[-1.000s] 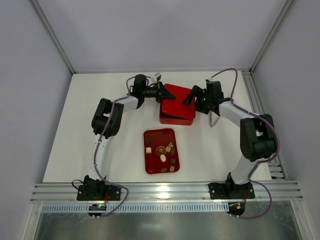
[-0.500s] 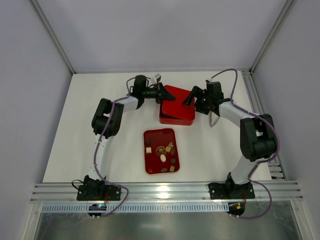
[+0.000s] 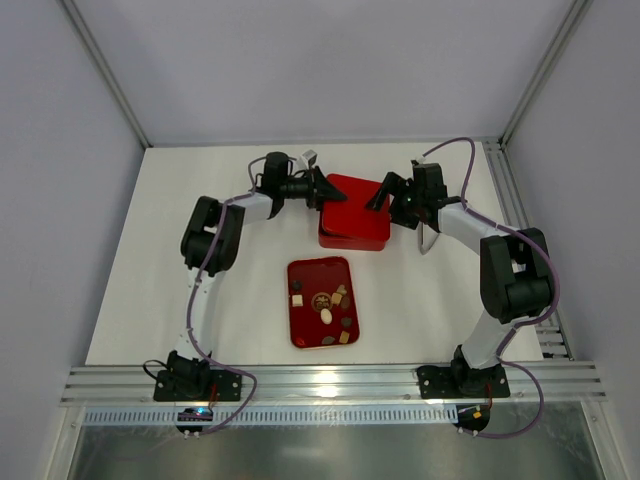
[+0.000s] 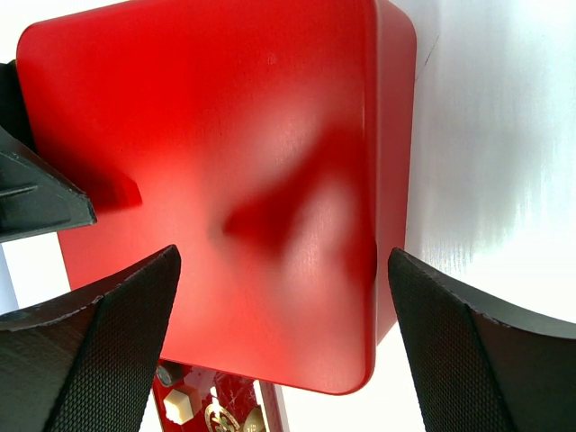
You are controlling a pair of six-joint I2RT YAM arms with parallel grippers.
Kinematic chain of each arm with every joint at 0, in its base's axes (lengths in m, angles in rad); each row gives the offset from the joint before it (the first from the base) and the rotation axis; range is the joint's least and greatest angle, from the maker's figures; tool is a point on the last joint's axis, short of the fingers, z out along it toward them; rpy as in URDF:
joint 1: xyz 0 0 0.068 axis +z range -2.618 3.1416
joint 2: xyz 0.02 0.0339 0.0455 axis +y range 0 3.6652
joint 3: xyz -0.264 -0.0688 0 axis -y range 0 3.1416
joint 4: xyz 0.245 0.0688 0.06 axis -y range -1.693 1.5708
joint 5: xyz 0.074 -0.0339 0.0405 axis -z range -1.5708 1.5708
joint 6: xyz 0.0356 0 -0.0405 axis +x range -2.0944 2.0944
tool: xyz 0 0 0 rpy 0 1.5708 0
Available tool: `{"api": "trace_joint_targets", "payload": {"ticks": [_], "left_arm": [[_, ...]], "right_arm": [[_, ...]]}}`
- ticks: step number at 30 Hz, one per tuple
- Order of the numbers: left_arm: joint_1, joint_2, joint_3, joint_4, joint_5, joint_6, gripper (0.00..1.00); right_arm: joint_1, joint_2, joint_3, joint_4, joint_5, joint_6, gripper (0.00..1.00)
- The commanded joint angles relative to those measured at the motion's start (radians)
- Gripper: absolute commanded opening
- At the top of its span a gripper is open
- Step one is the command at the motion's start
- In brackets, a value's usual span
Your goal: Pack the chocolate
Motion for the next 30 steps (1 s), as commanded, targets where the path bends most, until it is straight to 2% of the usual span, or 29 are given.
{"api": "trace_joint_targets", "payload": {"ticks": [1,30], "left_arm": [[0.020,-0.028,-0.003,0.008,0.015,0.018,0.30],[0.092,-0.059,-0.049,-0.081,0.024,0.096,0.30]], "right_arm": [[0.006,-0.012,0.002,0.044,-0.001,-0.012,0.96],[0.009,0.009,0.011,0.041,-0.006,-0.007,0.92]]}}
